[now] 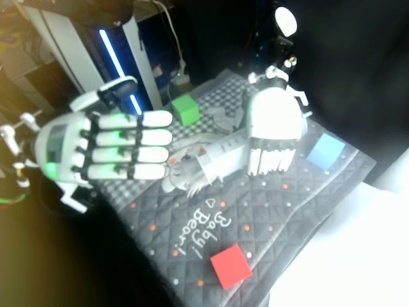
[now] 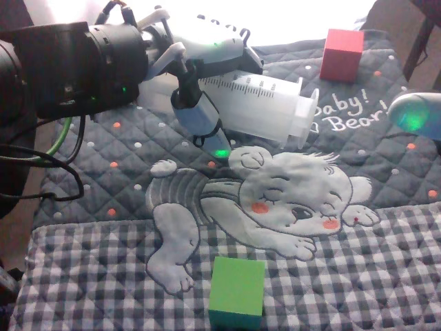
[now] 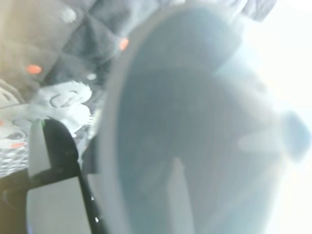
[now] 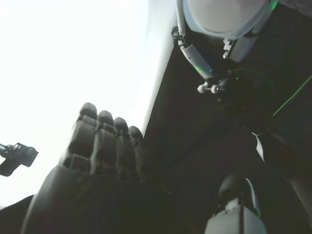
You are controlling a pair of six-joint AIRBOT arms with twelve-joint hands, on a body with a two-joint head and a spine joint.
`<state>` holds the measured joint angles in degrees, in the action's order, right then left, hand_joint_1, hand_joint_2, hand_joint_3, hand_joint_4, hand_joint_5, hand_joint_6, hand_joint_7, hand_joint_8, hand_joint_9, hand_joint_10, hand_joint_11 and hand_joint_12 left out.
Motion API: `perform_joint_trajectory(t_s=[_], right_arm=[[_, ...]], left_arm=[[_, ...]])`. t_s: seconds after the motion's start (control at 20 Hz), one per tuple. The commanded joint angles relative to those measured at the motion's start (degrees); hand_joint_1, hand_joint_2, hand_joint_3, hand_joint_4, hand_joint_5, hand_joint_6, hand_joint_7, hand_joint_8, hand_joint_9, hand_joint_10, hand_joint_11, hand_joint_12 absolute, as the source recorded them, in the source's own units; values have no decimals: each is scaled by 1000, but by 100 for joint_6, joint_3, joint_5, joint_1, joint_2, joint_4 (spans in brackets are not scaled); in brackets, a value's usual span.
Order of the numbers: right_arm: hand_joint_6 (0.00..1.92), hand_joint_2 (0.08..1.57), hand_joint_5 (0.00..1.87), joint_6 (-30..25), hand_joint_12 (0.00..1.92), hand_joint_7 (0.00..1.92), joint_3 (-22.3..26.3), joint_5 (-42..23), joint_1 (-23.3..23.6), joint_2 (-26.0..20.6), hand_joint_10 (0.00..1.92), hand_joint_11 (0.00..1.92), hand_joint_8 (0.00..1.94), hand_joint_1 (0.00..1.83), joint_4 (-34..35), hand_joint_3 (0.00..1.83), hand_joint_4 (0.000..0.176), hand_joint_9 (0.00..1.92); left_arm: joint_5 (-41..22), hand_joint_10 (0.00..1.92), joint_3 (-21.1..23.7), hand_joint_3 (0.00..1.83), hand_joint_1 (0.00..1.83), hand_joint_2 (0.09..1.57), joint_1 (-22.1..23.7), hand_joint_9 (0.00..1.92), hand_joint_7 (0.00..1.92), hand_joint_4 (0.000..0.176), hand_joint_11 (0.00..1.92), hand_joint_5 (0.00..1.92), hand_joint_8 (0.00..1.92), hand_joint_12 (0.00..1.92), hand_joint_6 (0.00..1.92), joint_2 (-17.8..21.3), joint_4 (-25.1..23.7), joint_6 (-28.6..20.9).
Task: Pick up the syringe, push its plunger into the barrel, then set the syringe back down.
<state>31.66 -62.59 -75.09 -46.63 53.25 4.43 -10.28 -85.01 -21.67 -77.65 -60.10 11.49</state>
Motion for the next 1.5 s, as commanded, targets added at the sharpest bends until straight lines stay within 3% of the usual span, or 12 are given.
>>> perform_joint_trajectory(t_s=[0.0, 0.3, 0.35, 0.4, 0.55, 0.7, 0.75, 0.9, 1.0, 1.05, 1.25, 1.45], right_arm=[[0, 874, 0, -19, 0, 0, 0, -698, 57, -23, 0, 0, 0, 108, 87, 3, 0, 0], [0, 877, 0, -19, 0, 0, 4, -725, 88, 4, 0, 0, 0, 90, 89, 4, 0, 0], [0, 885, 0, -19, 0, 0, 4, -725, 88, 4, 0, 0, 0, 95, 89, 7, 0, 0], [0, 886, 0, -19, 0, 0, 4, -726, 88, 4, 0, 0, 0, 94, 89, 7, 0, 0], [1, 867, 2, -19, 0, 0, 4, -730, 88, 5, 0, 0, 0, 88, 90, 0, 0, 0], [3, 868, 10, -19, 0, 0, 4, -738, 88, 6, 0, 0, 0, 66, 92, 1, 0, 0], [5, 853, 18, -19, 0, 0, 4, -742, 88, 7, 0, 0, 0, 81, 93, 0, 0, 0], [3, 852, 16, -19, 0, 0, 4, -751, 88, 6, 0, 0, 0, 86, 95, 0, 0, 0], [0, 842, 6, -19, 0, 0, 4, -760, 88, 6, 0, 0, 0, 78, 97, 0, 0, 0], [0, 845, 0, -19, 0, 0, 3, -765, 88, 6, 0, 0, 0, 78, 98, 0, 0, 0], [0, 837, 0, -19, 0, 0, 3, -778, 88, 5, 0, 0, 0, 93, 102, 0, 0, 0], [0, 838, 0, -19, 0, 0, 3, -785, 88, 6, 0, 0, 0, 104, 105, 0, 0, 0]], left_arm=[[-335, 1921, 30, 14, 1453, 1120, 55, 1440, 1292, 0, 1479, 1088, 1921, 1921, 1921, 8, 54, -34], [-328, 1921, 26, 14, 1240, 1158, 32, 1004, 921, 0, 895, 848, 1921, 1921, 1921, 11, 51, -36], [-328, 1921, 26, 625, 1149, 974, 25, 898, 737, 0, 648, 762, 1809, 1921, 1644, 11, 51, -38], [-331, 1846, 27, 696, 1172, 886, 17, 790, 778, 22, 510, 866, 1560, 1921, 1433, 11, 51, -45], [-343, 1076, 29, 43, 1221, 1141, 2, 714, 905, 0, 148, 902, 911, 1648, 1351, 4, 51, -54], [-354, 340, 34, 1, 1230, 1154, -14, 825, 902, 0, 87, 884, 1103, 1247, 1173, 2, 51, -61], [-359, 75, 35, 0, 1030, 1147, -32, 822, 909, 81, 64, 910, 160, 1083, 1146, 2, 51, -67], [-363, 6, 36, 0, 988, 1150, -47, 758, 862, 156, 56, 891, 11, 1053, 1142, 2, 51, -77], [-371, 0, 39, 2, 967, 1158, -53, 680, 780, 173, 9, 868, 0, 1014, 1155, 1, 51, -81], [-375, 0, 40, 0, 871, 1074, -56, 605, 691, 12, 0, 751, 0, 833, 553, 0, 51, -85], [-402, 0, 48, 0, 661, 1009, -81, 406, 493, 1, 0, 598, 0, 653, 2, -4, 51, -95], [-434, 3, 61, 0, 586, 902, -99, 158, 223, 76, 0, 295, 4, 250, 0, -6, 51, -96]])
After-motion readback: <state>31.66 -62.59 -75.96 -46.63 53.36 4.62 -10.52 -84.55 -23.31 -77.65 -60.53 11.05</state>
